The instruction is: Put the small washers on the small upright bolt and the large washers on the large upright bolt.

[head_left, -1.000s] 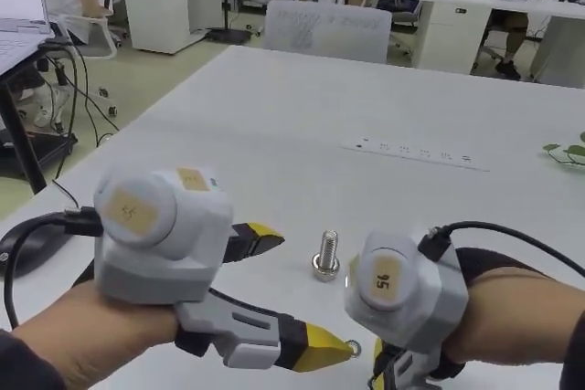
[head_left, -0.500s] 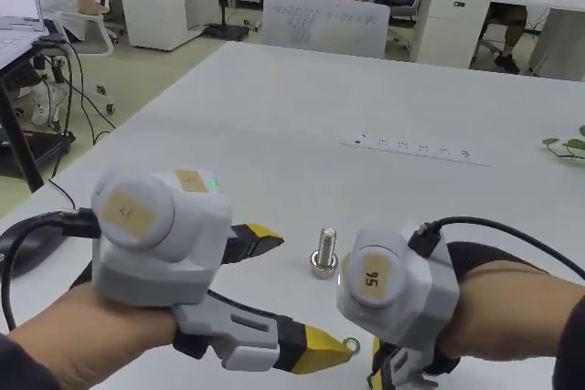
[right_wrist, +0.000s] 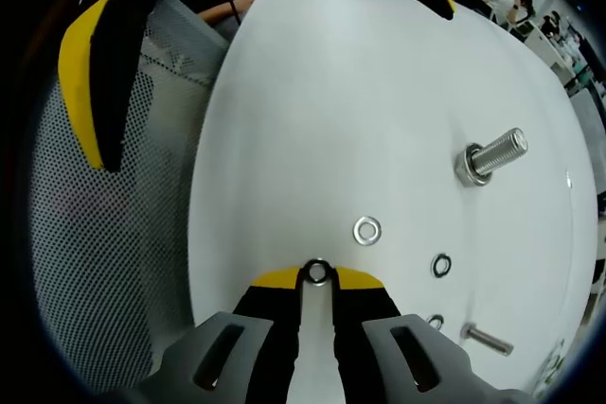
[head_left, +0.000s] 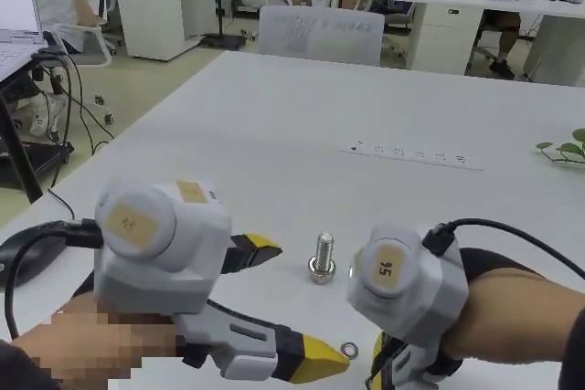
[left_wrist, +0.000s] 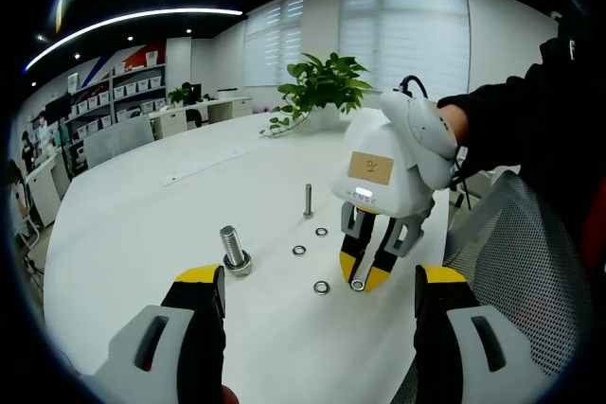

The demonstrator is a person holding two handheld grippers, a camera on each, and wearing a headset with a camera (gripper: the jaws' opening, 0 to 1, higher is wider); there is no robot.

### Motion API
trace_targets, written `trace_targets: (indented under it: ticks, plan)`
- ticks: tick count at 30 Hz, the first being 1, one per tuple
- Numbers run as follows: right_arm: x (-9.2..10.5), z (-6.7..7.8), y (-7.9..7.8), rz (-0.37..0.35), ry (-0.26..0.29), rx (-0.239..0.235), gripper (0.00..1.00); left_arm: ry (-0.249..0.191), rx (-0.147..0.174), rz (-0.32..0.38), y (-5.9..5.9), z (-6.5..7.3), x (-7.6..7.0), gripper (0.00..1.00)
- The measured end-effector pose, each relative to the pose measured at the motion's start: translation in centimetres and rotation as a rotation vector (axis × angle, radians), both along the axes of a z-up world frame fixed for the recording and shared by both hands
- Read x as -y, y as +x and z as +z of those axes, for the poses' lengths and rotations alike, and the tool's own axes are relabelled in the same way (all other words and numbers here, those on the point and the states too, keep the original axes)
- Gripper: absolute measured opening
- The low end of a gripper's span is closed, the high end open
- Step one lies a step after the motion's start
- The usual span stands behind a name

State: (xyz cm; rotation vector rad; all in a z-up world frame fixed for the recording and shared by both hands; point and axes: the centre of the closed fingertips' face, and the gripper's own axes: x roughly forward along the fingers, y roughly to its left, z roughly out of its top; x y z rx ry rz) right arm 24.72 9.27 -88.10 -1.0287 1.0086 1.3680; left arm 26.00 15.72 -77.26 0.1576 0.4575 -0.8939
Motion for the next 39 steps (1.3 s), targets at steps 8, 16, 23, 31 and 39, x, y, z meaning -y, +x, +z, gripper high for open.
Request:
trace_targets:
  ticks: [8,16,23,31,39]
  plan:
    - [0.6,0.1,0.4,-0.012,-0.024,0.004,0.12,0.005,-0.005,-0.009,-0.1,-0.1,0.1,0.82]
    - [1.3,1.6,1.4,-0.042,-0.005,0.020,0.12,0.006,-0.010,-0.024,-0.3,-0.3,0.5,0.82]
    - [2.1,3.7,2.4,-0.072,0.018,0.047,0.12,0.001,-0.010,-0.029,-0.3,-0.1,0.7,0.82]
    - [3.3,5.9,3.7,-0.108,0.037,0.070,0.12,-0.001,-0.011,-0.037,-0.4,-0.1,1.0,0.82]
    - [4.8,8.1,5.4,-0.136,0.042,0.105,0.12,0.001,-0.010,-0.054,-0.4,0.0,1.5,0.82]
